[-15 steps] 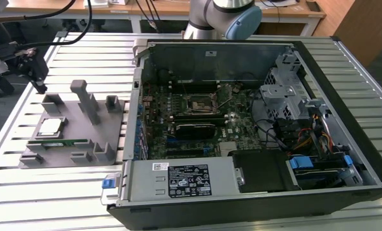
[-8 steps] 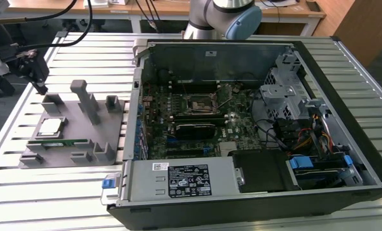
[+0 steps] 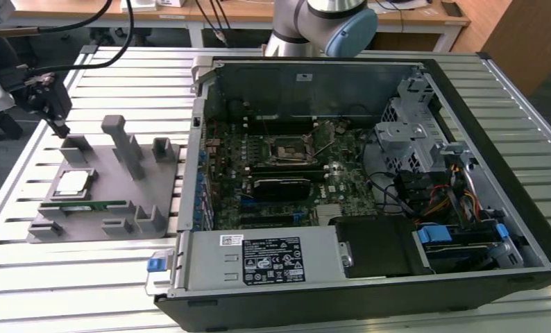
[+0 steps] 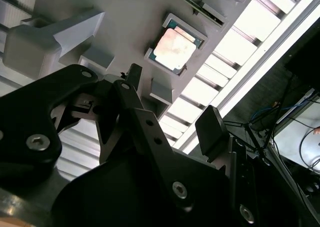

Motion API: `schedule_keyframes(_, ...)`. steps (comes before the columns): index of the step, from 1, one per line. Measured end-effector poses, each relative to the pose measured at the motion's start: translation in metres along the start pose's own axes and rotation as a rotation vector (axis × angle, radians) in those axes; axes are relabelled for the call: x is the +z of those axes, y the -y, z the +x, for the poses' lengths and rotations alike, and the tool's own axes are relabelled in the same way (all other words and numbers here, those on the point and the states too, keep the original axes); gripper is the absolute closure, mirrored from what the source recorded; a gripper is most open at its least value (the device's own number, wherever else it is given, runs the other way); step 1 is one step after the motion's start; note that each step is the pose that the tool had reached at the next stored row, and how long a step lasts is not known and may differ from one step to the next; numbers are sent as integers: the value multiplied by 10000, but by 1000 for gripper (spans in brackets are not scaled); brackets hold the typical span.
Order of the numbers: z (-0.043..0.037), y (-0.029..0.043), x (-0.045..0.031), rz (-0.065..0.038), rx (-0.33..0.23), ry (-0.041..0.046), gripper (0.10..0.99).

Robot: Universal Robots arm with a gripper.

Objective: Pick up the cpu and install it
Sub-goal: 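Pick up the cpu and move it towards the insertion slot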

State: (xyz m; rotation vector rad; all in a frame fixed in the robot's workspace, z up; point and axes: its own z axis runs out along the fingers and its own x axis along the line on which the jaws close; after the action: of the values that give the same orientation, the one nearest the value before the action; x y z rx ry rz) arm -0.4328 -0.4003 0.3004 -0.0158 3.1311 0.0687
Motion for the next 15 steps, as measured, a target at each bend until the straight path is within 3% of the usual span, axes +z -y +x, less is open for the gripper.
schedule_keyframes(15,0,2,38,0,0,0,380)
